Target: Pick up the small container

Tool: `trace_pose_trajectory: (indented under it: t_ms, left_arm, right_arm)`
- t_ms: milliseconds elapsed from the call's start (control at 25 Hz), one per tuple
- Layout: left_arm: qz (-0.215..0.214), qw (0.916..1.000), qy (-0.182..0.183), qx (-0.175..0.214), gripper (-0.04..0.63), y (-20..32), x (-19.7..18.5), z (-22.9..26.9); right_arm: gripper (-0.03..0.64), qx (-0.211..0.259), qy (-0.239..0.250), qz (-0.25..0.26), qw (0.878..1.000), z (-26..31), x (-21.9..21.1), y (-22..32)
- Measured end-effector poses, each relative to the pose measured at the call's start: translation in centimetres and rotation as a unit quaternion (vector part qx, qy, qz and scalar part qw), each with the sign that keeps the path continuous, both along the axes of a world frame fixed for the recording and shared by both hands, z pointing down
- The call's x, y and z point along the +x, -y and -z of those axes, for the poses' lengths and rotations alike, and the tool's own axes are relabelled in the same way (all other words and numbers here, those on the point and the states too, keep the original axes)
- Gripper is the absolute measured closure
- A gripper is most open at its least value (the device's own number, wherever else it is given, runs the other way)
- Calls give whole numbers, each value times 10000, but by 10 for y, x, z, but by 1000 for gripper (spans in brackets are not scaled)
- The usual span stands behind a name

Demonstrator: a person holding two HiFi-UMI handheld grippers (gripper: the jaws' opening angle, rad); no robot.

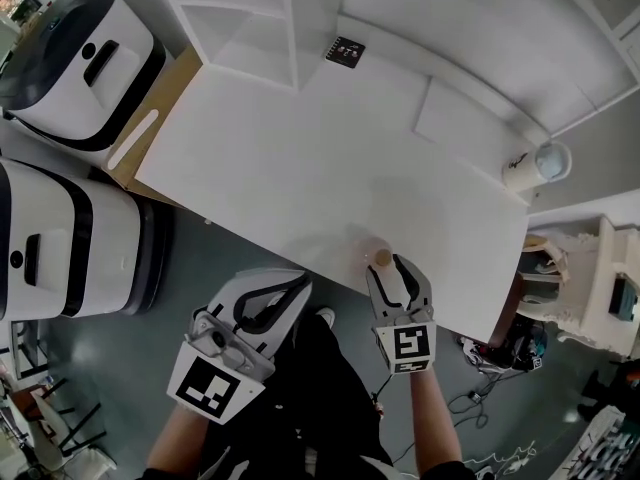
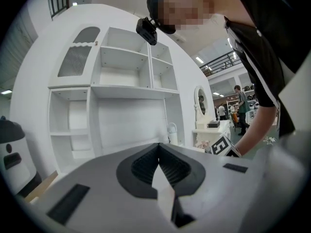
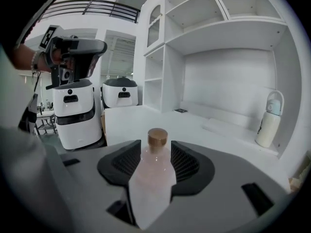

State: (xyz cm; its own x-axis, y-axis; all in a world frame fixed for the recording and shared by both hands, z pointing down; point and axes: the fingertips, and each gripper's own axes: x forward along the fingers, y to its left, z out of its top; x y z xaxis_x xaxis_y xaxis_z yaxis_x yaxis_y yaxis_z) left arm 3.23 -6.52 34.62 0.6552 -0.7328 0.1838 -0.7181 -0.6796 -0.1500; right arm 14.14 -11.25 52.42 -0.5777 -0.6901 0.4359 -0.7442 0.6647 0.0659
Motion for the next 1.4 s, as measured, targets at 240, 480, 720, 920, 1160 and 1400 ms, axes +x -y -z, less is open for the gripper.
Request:
trace_pose_trajectory:
  t_ms: [240,480,720,920,1160,1400]
  left_arm:
    - [195,9997,131,-78,595,-1,-7,-6]
    - [316,9993,157,-117,595,-1,-11,-10]
    - [352,9992,157,-137,595,1,-11,-13]
    - [332,9992,142,-168,595,1,-11,-15]
    - [262,9994,137,-168,595,1,-9,-16]
    - [185,9996,134,-154,595,0,-10,-16]
  right_arm:
    - [440,132,96,-36,9999,0,-5,14]
    - [440,205,87,-49,9997,-3,-11,21]
    - [469,224,207,-119,9995,-5,-10,23]
    - [471,153,252,-138,9995,-5,-11,23]
    - [471,69,201,-162,9996,-5,-11,23]
    - [471,-9,251,-294,9993,-5,-11,25]
